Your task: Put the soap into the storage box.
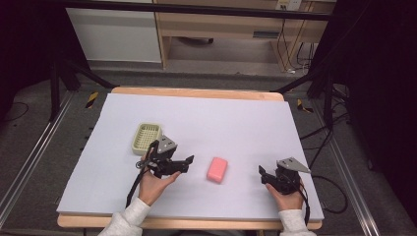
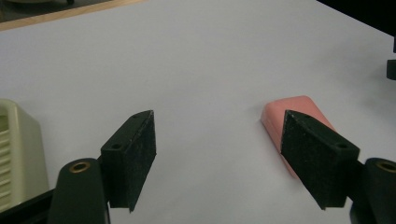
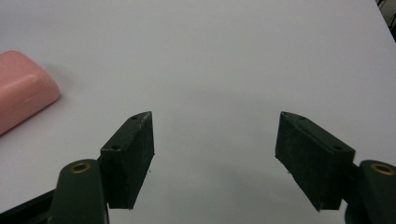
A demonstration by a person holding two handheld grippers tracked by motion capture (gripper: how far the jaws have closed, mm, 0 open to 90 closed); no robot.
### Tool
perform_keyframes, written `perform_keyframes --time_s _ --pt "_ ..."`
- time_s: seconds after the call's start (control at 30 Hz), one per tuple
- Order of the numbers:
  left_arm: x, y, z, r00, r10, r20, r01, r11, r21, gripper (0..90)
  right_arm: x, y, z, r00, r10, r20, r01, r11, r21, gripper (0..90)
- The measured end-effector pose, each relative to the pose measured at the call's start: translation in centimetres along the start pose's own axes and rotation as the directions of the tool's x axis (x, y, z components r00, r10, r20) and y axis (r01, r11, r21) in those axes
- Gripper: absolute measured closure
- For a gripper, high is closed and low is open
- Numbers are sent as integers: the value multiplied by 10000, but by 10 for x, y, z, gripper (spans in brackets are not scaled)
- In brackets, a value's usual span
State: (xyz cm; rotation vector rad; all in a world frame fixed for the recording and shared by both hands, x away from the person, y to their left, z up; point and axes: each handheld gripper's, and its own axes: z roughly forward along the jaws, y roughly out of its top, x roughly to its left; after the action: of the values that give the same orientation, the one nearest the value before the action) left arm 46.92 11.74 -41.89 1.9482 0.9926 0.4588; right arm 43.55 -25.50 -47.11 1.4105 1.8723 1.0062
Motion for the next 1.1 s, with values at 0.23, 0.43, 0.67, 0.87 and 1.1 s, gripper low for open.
perform_keyframes --time_s 0.23,0.43,0.67,0.87,1.1 --pt "-12 5 9 9996 243 133 -245 9997 94 264 0 0 0 10000 -13 -42 13 10000 -29 306" --pt "-21 7 16 9989 390 276 -396 9989 241 264 0 0 1 9999 64 -81 -64 10000 6 305" --pt "-28 7 26 9980 360 515 -379 9986 359 264 0 0 1 9999 100 -59 -100 9999 17 305" --pt "-36 7 35 9965 352 754 -391 9979 518 264 0 0 1 9999 84 -93 -84 10000 15 304" --pt "-44 8 42 9956 391 848 -439 9975 559 263 0 0 1 9999 73 -96 -73 10000 2 303"
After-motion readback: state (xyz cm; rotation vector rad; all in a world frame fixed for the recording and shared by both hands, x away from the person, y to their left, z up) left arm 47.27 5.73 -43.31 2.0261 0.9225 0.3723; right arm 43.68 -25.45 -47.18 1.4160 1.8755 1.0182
